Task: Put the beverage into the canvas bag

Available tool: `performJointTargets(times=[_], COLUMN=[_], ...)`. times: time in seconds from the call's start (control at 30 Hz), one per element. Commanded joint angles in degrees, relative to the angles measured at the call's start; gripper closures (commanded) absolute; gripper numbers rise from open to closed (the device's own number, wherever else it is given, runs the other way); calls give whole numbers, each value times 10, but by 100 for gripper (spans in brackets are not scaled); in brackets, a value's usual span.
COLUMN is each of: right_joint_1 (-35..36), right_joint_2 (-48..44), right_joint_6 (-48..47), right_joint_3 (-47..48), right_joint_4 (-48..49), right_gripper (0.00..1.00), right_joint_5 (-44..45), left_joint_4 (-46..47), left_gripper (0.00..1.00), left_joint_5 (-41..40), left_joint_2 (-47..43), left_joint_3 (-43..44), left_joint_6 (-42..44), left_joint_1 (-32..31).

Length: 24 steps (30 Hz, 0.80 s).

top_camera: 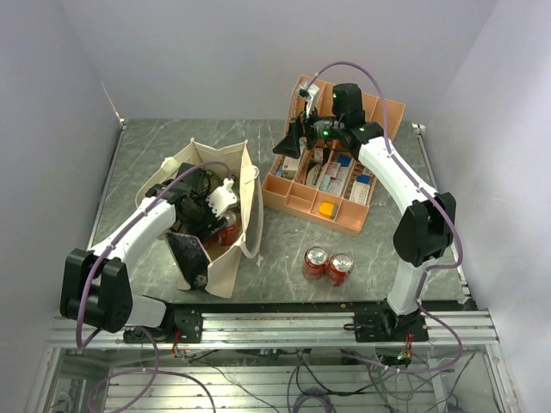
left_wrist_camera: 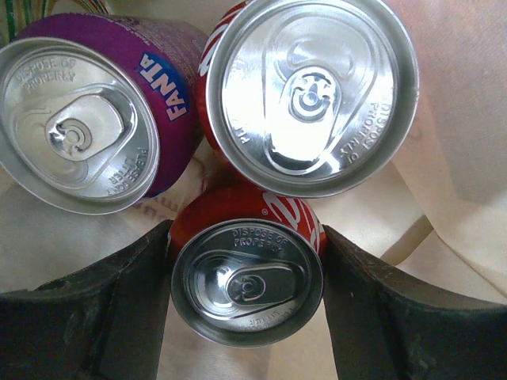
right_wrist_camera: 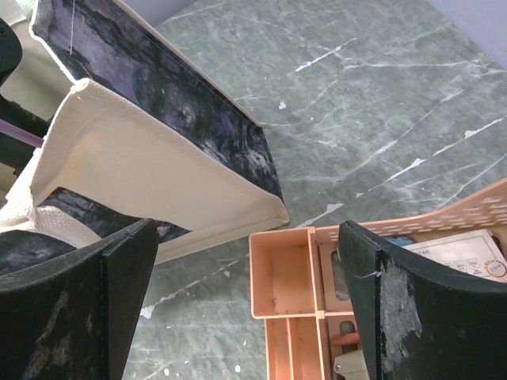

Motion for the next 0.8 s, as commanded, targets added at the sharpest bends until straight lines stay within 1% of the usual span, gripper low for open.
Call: performJointTargets(times=[0.0,0.07,0.23,0.37,0.4,0.77], right_joint_1=[4,3,3,3,3,3], right_joint_2=[-12,-10,-5,-6,-5,1], right_joint_6=[-11,-10,-12,-14,-13,-10], right_joint_3=[-5,-4,2,1,0,2], right_joint_4=[1,2,0,0,0,3], right_gripper=[4,4,4,4,4,4], right_joint_5=[10,8,8,9,9,5], left_joint_4=[-15,-23,-35,-46,-49,-72], left_gripper=[41,38,35,23,21,12], left_joint_5=[10,11,3,2,4,10], left_joint_2=[2,1,1,0,0,-8], left_joint_3=[4,7,15,22,25,45], left_joint_6=[-15,-17,-18,-19,-20,-9], left_joint_1=[3,3,3,4,5,7])
